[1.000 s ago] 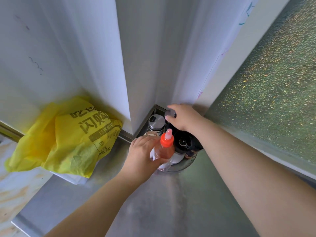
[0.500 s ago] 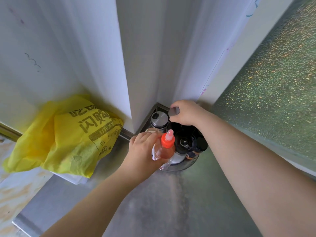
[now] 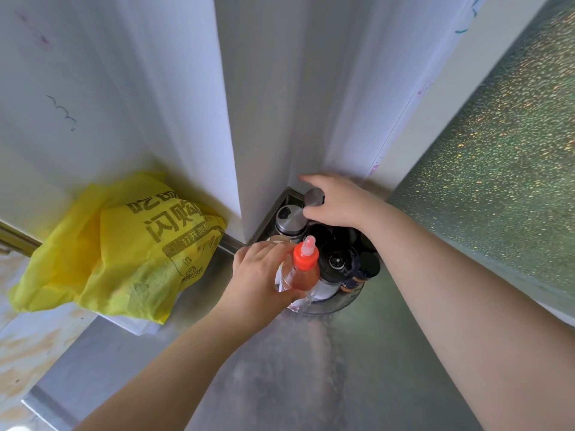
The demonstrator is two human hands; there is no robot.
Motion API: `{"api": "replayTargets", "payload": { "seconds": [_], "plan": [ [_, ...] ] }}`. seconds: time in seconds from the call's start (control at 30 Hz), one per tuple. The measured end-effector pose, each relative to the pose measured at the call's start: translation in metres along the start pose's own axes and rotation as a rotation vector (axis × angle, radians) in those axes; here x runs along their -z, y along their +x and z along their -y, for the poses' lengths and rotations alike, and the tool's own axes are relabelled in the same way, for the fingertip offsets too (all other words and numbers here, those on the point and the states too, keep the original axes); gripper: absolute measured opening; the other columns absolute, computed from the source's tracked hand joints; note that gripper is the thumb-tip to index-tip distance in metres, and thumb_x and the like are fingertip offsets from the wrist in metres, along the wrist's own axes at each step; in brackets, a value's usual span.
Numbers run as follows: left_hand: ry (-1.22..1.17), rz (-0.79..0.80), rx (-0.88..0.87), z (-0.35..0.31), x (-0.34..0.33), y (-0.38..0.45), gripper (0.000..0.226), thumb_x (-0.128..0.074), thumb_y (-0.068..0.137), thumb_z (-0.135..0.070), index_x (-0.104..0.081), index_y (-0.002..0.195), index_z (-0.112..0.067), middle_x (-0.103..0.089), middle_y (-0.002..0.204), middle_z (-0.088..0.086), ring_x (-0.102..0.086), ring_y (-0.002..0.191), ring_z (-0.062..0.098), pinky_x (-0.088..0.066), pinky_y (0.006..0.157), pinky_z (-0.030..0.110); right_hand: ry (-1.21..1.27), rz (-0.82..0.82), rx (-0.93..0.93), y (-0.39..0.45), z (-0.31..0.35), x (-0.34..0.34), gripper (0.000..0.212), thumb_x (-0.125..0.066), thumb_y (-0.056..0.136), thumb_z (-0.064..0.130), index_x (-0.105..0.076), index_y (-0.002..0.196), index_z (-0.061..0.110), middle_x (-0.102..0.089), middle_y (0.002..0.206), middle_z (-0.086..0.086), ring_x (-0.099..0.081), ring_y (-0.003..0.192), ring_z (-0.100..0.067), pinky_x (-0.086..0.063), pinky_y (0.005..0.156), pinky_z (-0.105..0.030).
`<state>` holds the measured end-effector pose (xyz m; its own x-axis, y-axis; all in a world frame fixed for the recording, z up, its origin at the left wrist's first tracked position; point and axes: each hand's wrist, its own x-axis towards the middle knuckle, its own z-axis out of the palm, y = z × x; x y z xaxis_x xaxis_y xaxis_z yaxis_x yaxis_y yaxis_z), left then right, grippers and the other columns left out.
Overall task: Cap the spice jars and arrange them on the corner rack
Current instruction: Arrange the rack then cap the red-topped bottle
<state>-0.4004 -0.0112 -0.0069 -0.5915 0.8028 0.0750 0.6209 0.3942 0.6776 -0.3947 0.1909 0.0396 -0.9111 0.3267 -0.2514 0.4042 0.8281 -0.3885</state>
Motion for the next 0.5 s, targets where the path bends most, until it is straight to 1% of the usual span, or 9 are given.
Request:
{"api": "replayTargets", "payload": {
  "seconds": [0.07,0.13,0.2,0.3,0.4,0.5],
  "plan": [
    [-0.006,0.006,0.009,0.0,0.0,0.001,0.06,-0.069,0.061,-0.044,-0.052,0.116,-0.029,-0.058,0.115,-0.014,-0.044,0.118,0.014,-0.016,0.095,0.027,-0.135,0.081,0.095,0.002,0.008,-0.003,0.069,-0.061,0.077,0.034,-0.034,0.141,0.031,-0.039,0.147,-0.003,-0.031,0.137,-0.025,-0.024,0.113,-0.04],
    [-0.008,0.01,0.013,0.001,0.0,0.002,0.061,-0.069,0.06,-0.045,-0.051,0.117,-0.03,-0.058,0.117,-0.013,-0.044,0.118,0.014,-0.017,0.096,0.028,-0.258,0.173,0.107,0.004,0.014,-0.01,0.071,-0.063,0.075,0.041,-0.035,0.139,0.034,-0.043,0.144,-0.003,-0.025,0.138,-0.028,-0.017,0.113,-0.05],
    [-0.009,0.019,0.015,0.001,0.0,0.002,0.062,-0.07,0.062,-0.045,-0.05,0.118,-0.031,-0.057,0.119,-0.013,-0.043,0.119,0.013,-0.016,0.097,0.028,-0.283,0.203,0.096,0.006,0.016,-0.016,0.072,-0.066,0.073,0.043,-0.036,0.138,0.034,-0.045,0.142,-0.001,-0.02,0.139,-0.026,-0.009,0.113,-0.055],
    [-0.013,0.01,0.015,0.001,0.001,0.002,0.06,-0.066,0.061,-0.046,-0.051,0.118,-0.032,-0.058,0.117,-0.014,-0.044,0.118,0.012,-0.016,0.097,0.026,-0.288,0.134,0.121,0.006,0.016,-0.019,0.067,-0.067,0.075,0.041,-0.041,0.136,0.03,-0.05,0.137,-0.003,-0.022,0.139,-0.022,-0.003,0.114,-0.054],
    [-0.016,-0.009,0.014,0.001,0.0,0.001,0.057,-0.067,0.062,-0.045,-0.052,0.115,-0.032,-0.059,0.111,-0.015,-0.046,0.116,0.013,-0.017,0.096,0.027,-0.311,0.069,0.124,0.01,0.013,-0.02,0.065,-0.064,0.076,0.041,-0.042,0.135,0.028,-0.055,0.129,-0.005,-0.03,0.134,-0.024,-0.007,0.112,-0.053],
    [-0.019,-0.009,0.023,0.002,0.001,0.002,0.057,-0.066,0.062,-0.046,-0.052,0.115,-0.032,-0.057,0.113,-0.016,-0.044,0.117,0.011,-0.015,0.094,0.025,-0.305,0.107,0.086,0.012,0.013,-0.02,0.068,-0.061,0.079,0.041,-0.035,0.14,0.027,-0.05,0.136,-0.007,-0.031,0.135,-0.027,-0.01,0.113,-0.054]
  ]
}}
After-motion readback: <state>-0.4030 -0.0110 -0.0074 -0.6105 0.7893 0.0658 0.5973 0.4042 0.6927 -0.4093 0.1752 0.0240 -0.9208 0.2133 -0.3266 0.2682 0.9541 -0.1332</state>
